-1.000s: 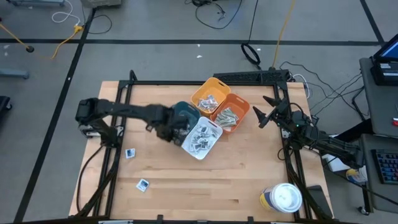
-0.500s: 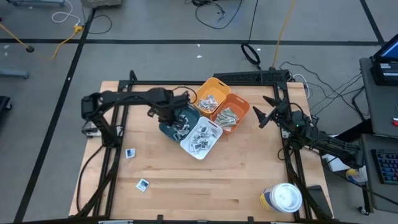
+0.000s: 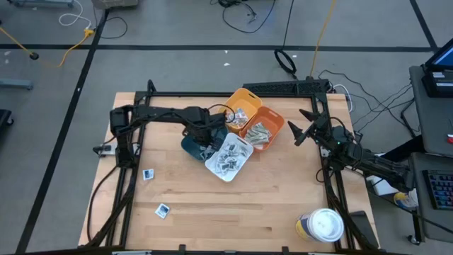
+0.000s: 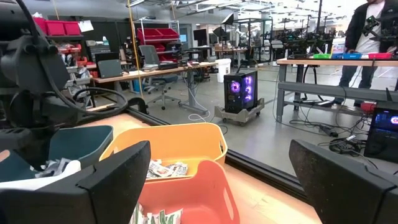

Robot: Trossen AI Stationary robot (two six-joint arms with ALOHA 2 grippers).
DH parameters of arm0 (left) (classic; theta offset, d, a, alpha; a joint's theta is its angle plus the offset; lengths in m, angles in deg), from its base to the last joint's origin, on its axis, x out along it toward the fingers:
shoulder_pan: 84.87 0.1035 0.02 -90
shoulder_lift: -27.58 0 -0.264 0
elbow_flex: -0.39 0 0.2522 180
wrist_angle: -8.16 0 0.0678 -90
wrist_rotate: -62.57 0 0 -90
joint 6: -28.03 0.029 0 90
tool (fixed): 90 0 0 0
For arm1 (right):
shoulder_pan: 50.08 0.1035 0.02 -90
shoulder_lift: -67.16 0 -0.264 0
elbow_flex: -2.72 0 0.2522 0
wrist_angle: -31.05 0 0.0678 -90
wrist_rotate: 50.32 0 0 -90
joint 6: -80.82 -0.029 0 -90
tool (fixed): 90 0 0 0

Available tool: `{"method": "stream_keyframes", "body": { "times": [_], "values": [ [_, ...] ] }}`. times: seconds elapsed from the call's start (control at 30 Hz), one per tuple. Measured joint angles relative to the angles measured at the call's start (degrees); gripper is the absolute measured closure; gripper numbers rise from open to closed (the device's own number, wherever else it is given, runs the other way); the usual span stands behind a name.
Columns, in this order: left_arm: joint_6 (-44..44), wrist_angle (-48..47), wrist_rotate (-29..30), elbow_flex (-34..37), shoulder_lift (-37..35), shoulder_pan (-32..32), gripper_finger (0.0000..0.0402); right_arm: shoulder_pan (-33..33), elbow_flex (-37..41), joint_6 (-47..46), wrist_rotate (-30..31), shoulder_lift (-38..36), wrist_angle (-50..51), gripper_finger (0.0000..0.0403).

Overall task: Pick & Place First Aid Supplies
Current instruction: Put the blue alcohol pad into the blue bin

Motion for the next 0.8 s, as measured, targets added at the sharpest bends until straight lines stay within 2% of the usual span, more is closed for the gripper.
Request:
{"method": "stream_keyframes", "body": {
  "times": [0.13, 0.23, 0.47, 0.7, 0.8],
  "values": [
    [0.3, 1.8, 0.5, 0.0, -0.1, -0.1, 0.0345, 0.0, 0.0, 0.0, 0.0, 0.0, 0.0, 0.0026],
    [0.1, 2.0, 0.5, -0.1, -0.4, -0.1, 0.0301, 0.0, 0.0, 0.0, 0.0, 0.0, 0.0, 0.0026],
    [1.0, -3.5, 0.5, -3.6, -1.1, 0.3, 0.0196, 0.0, 0.0, 0.0, 0.0, 0.0, 0.0, 0.0026],
    [2.0, -9.0, 0.5, -6.6, -1.2, 0.4, 0.0154, 0.0, 0.0, 0.0, 0.0, 0.0, 0.0, 0.0026],
    [3.9, -7.4, -4.1, -6.6, -1.1, 0.4, 0.0146, 0.0, 0.0, 0.0, 0.0, 0.0, 0.0, 0.0026]
  ]
}}
